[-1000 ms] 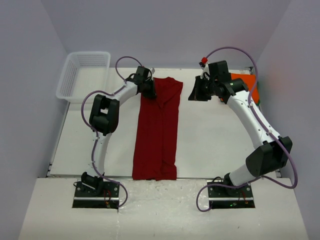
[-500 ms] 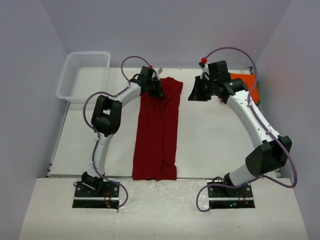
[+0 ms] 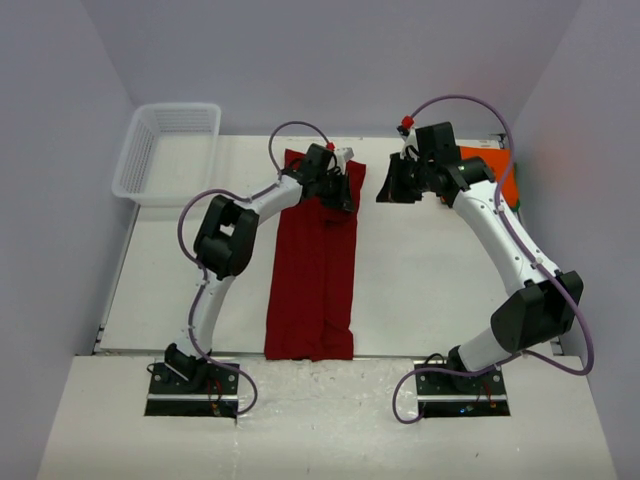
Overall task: Fold and stack the t-shirts
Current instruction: Rotate the tshirt 90 degrees
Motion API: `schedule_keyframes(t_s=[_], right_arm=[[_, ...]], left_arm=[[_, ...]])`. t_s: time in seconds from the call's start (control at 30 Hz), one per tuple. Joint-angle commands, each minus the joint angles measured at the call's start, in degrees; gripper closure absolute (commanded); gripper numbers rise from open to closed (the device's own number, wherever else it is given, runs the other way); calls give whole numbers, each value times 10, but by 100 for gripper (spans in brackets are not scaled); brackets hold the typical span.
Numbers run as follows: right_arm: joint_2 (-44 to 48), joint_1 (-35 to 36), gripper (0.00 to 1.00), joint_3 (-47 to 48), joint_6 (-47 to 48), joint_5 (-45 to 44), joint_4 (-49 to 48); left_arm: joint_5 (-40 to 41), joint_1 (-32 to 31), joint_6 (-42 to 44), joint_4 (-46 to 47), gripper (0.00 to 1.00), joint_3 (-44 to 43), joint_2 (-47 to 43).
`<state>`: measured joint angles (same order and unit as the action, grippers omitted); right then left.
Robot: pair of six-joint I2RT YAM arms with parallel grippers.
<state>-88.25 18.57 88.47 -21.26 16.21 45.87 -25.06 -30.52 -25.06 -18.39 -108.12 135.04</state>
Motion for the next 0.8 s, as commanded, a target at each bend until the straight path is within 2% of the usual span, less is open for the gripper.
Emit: schedule_keyframes(t_s=[0.0,0.23,0.27,0.3,0.47,0.5,0.53,0.57,0.6,0.67,0.77], right_arm=[[-4,-4,100,-1,15,12,-3],[-10,-4,100,-3,16,16,-3],[-9,-4,100,-4,17,16,-3],[-7,-4,100,-5,16,17,-3],[-2,-4,100,-8,16,19,-3],[0,-4,100,-10,16,19,-3],[2,-5,100,-10,15,18,-3],[7,-4,100,-11,14,15,-3],[10,-4,100,-12,12,13,-3],[18,-4,100,-11,11,14,-3],[21,-4,100,-8,10,20,-5]], left_arm=[[-24,-3,11,32,84,18,-50],[-24,-8,17,37,80,29,-65],[-17,-7,19,31,77,27,-68],[-6,-7,22,25,69,25,-69],[70,24,39,-32,58,-24,-62],[87,33,41,-51,59,-55,-57],[114,40,46,-71,64,-71,-49],[122,57,47,-105,88,-84,-34],[130,65,47,-117,100,-101,-29],[155,82,54,-153,100,-113,-12],[171,86,65,-161,100,-98,-12]])
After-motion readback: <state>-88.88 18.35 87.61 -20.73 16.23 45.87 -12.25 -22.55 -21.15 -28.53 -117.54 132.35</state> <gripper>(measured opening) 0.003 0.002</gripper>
